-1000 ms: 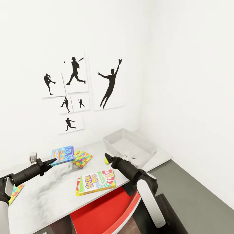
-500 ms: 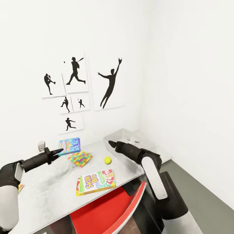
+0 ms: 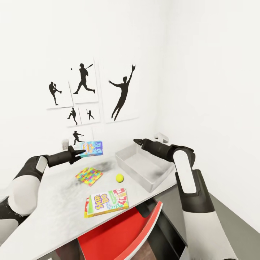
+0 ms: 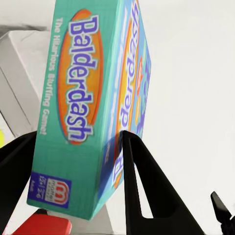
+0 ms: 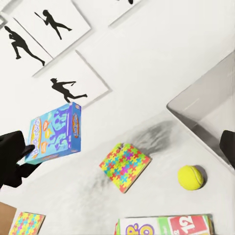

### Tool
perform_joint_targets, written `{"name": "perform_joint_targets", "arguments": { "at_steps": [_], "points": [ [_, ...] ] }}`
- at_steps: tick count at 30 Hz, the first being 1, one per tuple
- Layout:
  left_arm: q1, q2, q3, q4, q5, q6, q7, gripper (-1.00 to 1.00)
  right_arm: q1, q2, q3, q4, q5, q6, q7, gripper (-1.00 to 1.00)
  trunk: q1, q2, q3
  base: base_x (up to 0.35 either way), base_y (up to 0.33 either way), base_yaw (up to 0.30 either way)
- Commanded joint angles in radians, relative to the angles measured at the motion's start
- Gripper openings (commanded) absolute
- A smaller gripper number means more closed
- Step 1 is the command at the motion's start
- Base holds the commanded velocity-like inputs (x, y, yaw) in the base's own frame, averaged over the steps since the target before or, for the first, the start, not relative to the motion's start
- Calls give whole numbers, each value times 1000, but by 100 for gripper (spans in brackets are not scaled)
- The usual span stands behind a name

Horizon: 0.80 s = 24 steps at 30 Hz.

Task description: Put all the toys in the child's room - the three board games (two on the bed and one on the table), the two jigsaw puzzles on the table, and the tennis ball on the table - inside the toy box on the table in the child's room.

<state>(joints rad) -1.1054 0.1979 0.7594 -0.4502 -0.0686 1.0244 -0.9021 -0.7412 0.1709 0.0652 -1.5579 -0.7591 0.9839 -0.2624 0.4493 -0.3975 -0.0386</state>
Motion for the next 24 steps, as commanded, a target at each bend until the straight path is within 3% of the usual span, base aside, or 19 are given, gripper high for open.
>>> {"name": "perform_joint_targets", "arguments": {
  "at_steps": [1, 5, 9, 14, 18, 22, 24],
  "points": [
    [-12, -14, 7, 5, -9, 3, 11, -100, -5, -1, -3, 1, -11, 5, -10, 100, 1, -3, -3, 0, 0, 0],
    [-38, -41, 9, 13, -8, 1, 75, -100, -30, -3, -5, 5, -10, 25, -9, 100, 1, -3, -3, 0, 0, 0],
    [-48, -49, 13, 14, -7, 0, 124, -100, -45, -3, -7, 5, -3, 42, -11, 100, 1, -3, -3, 0, 0, 0],
    [-59, -56, 14, 15, -7, -5, 132, -100, -67, -1, -2, -3, 1, 52, -50, 100, 1, -3, -3, 0, 0, 0],
    [-61, -76, 15, 15, -7, -34, 161, -100, -117, -4, 0, -4, -2, 61, -94, 100, 1, -3, -3, 0, 0, 0],
    [-62, -99, 18, 16, -4, -69, 228, -100, -183, -4, 2, -4, -5, 63, -110, 100, 1, -3, -3, 0, 0, 0],
    [-62, -115, 19, 23, 16, -96, 278, -100, -223, -4, 2, -4, -7, 63, -116, 100, 1, -3, -3, 0, 0, 0]
  ]
}}
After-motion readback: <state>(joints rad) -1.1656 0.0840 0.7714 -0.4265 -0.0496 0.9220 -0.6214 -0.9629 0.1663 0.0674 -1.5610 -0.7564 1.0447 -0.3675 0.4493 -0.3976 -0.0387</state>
